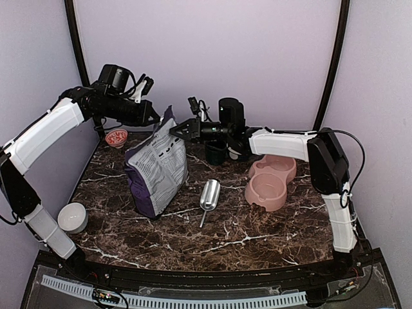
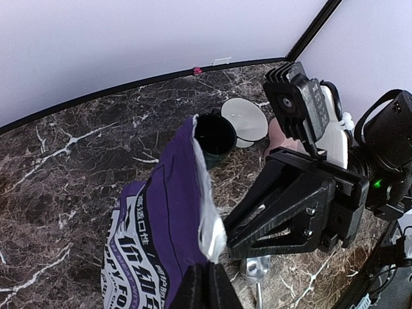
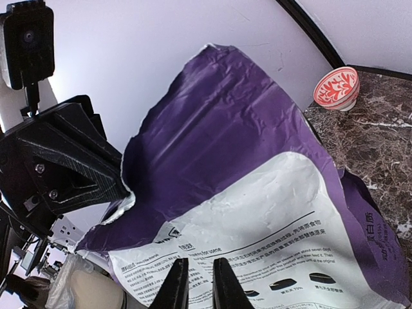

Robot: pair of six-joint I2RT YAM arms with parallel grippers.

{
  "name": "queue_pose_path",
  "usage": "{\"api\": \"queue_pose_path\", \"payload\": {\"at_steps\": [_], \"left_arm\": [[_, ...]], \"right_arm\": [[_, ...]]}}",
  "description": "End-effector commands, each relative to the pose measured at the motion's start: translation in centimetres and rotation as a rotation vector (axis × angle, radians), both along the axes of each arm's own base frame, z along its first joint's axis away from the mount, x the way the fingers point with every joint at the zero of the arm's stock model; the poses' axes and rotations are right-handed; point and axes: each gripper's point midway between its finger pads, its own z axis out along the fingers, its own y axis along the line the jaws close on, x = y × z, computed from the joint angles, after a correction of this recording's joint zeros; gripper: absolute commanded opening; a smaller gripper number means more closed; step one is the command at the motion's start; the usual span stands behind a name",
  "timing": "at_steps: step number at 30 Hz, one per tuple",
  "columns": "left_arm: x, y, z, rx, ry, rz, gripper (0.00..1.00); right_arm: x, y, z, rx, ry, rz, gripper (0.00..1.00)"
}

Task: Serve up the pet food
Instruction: Open the pet food bag at the center of the board.

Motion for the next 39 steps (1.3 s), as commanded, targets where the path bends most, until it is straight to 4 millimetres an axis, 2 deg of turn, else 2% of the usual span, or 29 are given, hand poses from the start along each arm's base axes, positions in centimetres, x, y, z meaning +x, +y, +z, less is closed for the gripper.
{"api": "queue_pose_path", "payload": {"at_steps": [1, 8, 15, 20, 27, 30, 33, 36, 39], "left_arm": [[-0.5, 1.2, 2.7, 0.000, -0.065, 0.037, 0.04], [-0.5, 1.6, 3.3, -0.008, -0.087, 0.061, 0.04], [-0.6, 2.0, 3.4, -0.002, -0.088, 0.078, 0.13], [-0.6, 2.1, 3.3, 0.003, -0.087, 0.081, 0.13], [-1.2, 0.6, 3.6, -0.054, -0.075, 0.006, 0.22], [-1.4, 0.0, 3.9, -0.081, -0.071, -0.021, 0.29], [-1.4, -0.6, 3.5, -0.069, -0.061, -0.041, 0.33], [-1.5, -0.8, 2.8, -0.032, -0.055, -0.043, 0.30], [-1.7, -0.1, 3.0, -0.009, -0.072, -0.020, 0.26]], "right_arm": [[-0.7, -0.5, 4.1, 0.071, -0.074, 0.011, 0.14], [-0.7, -0.4, 4.0, 0.070, -0.072, 0.011, 0.14], [-0.7, -0.4, 4.1, 0.071, -0.073, 0.012, 0.15], [-0.7, -0.3, 4.0, 0.069, -0.071, 0.012, 0.15], [-0.7, -0.2, 4.1, 0.071, -0.073, 0.013, 0.17], [-0.9, -0.2, 4.2, 0.073, -0.075, 0.016, 0.22], [-0.8, -0.3, 4.5, 0.076, -0.084, 0.013, 0.32], [-0.8, -0.3, 5.5, 0.089, -0.101, 0.015, 0.39], [-1.4, -0.2, 7.1, 0.121, -0.116, 0.035, 0.44]]}}
